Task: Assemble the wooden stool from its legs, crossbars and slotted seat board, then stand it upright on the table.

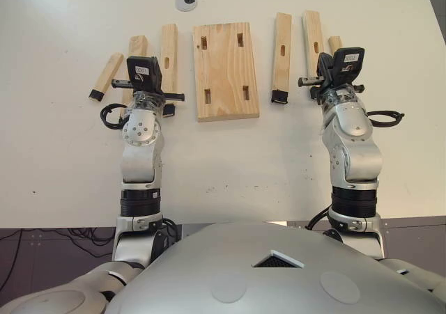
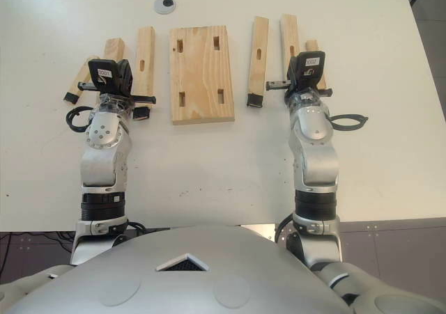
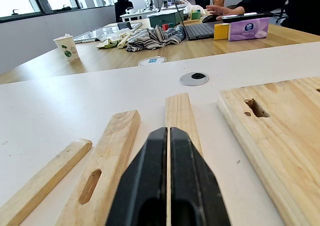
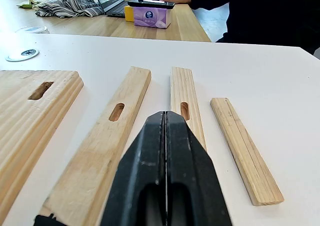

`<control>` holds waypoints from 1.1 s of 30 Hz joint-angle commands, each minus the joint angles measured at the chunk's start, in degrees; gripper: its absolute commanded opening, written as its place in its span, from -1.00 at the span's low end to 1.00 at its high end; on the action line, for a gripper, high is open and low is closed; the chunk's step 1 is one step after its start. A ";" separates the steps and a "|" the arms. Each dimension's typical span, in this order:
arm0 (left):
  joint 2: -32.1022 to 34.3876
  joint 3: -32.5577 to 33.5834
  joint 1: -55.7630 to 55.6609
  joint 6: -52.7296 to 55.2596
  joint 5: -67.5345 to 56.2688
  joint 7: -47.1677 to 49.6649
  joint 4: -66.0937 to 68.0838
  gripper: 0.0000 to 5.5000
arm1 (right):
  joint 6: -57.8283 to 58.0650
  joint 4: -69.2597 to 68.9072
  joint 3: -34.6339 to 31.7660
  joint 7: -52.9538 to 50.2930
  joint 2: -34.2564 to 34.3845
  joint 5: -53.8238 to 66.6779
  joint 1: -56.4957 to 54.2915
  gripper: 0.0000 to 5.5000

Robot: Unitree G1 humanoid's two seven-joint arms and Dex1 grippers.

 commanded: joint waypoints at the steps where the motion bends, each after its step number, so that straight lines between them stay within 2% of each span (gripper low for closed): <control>1: -0.17 -0.36 -0.55 -0.15 0.36 0.09 0.43 -0.98 | -0.21 0.40 0.18 -0.02 0.03 -0.67 -0.72 -1.00; 32: 1.09 0.13 -1.78 -0.83 0.29 -0.75 1.83 -0.98 | -1.55 1.99 0.50 -0.08 0.21 -0.81 -1.42 -1.00; 33: 1.29 0.14 -1.89 -0.85 0.22 -0.99 1.89 -0.90 | -1.62 2.06 0.54 -0.11 0.24 -0.81 -1.38 -1.00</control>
